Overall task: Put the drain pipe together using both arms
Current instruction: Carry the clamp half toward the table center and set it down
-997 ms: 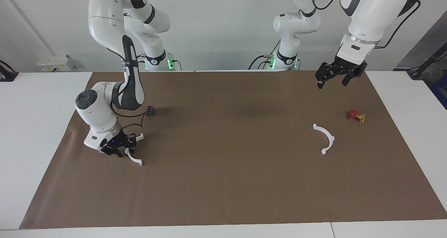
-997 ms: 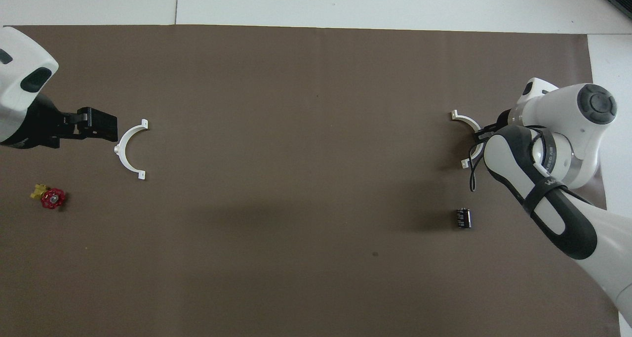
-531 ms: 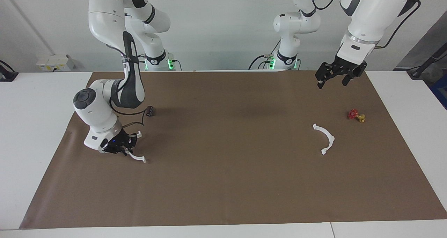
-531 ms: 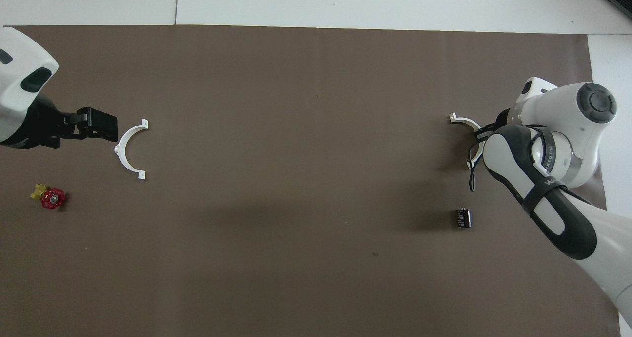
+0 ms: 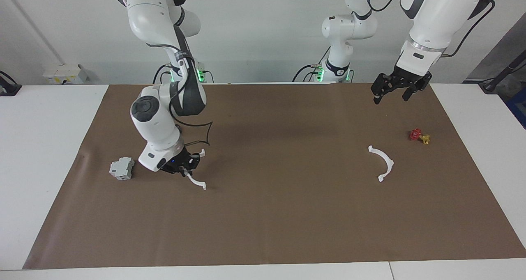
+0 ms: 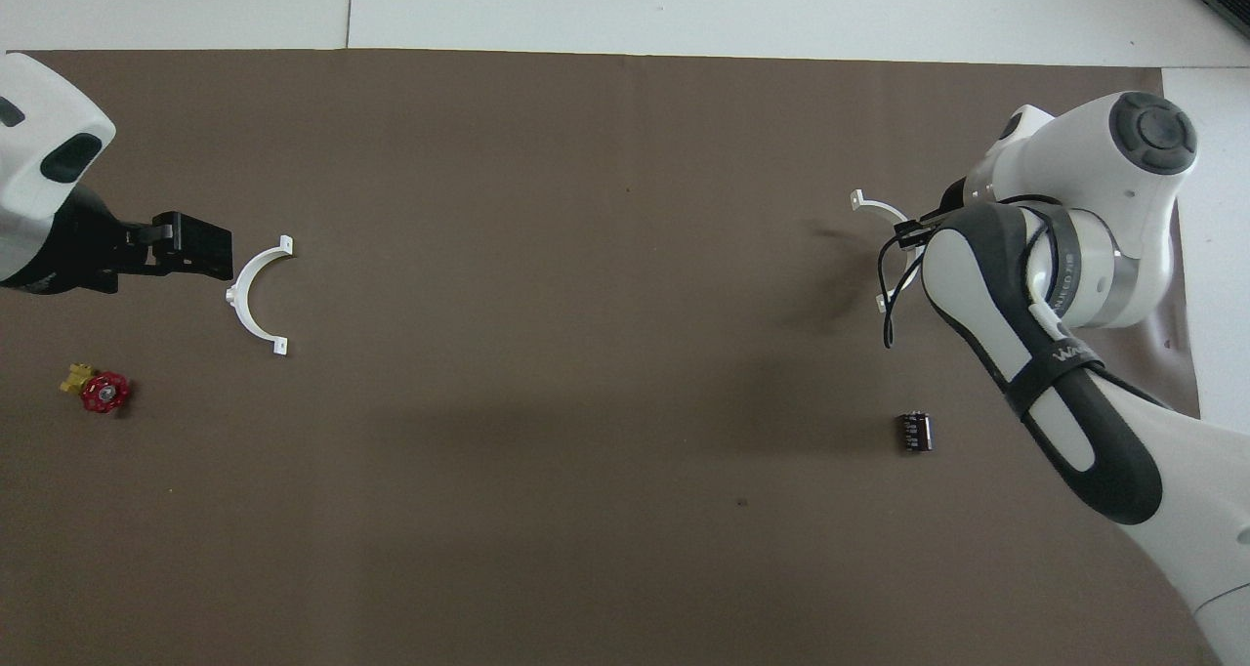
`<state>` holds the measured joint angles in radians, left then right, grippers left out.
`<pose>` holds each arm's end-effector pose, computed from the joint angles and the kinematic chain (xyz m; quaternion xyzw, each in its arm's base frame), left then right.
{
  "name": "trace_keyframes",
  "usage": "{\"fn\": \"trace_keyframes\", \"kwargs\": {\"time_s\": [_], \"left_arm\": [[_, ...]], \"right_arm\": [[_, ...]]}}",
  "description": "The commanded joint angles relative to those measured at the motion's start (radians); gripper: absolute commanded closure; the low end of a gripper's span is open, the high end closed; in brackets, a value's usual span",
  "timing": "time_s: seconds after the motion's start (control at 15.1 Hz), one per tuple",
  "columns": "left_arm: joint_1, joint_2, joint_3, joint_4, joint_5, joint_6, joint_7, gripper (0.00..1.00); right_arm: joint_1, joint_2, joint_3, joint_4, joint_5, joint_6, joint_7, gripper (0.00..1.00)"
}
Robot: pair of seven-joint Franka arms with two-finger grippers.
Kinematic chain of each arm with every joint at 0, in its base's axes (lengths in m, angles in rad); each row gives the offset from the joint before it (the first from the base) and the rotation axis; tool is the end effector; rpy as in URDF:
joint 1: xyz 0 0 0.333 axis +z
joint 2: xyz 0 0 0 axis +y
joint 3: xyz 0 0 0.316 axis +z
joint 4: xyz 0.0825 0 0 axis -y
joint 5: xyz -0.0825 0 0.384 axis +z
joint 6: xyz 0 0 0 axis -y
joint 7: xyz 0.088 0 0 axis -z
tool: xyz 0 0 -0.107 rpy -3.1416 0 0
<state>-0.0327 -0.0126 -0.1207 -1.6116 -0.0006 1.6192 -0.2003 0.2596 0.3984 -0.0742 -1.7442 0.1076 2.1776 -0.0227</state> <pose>0.5483 -0.0853 0.6164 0.9997 0.0235 0.0100 0.0013 0.6451 0.1295 0.3507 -0.9964 -0.0772 -0.0158 0.0318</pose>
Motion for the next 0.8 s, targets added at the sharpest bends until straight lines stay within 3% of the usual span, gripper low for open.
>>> {"fn": "trace_keyframes", "kwargs": {"time_s": [0.0, 0.27, 0.73], "left_arm": [[0.005, -0.016, 0.003, -0.007, -0.015, -0.012, -0.007, 0.00], [0.005, -0.015, 0.003, -0.007, -0.015, -0.012, -0.007, 0.00], [0.005, -0.015, 0.003, -0.007, -0.015, -0.012, -0.007, 0.00]], "right_arm": [[0.079, -0.001, -0.003, -0.003, -0.008, 0.005, 0.157, 1.00], [0.190, 0.014, -0.001, -0.014, -0.029, 0.056, 0.343, 1.00], [0.285, 0.069, -0.001, -0.014, -0.029, 0.140, 0.403, 1.00]]}}
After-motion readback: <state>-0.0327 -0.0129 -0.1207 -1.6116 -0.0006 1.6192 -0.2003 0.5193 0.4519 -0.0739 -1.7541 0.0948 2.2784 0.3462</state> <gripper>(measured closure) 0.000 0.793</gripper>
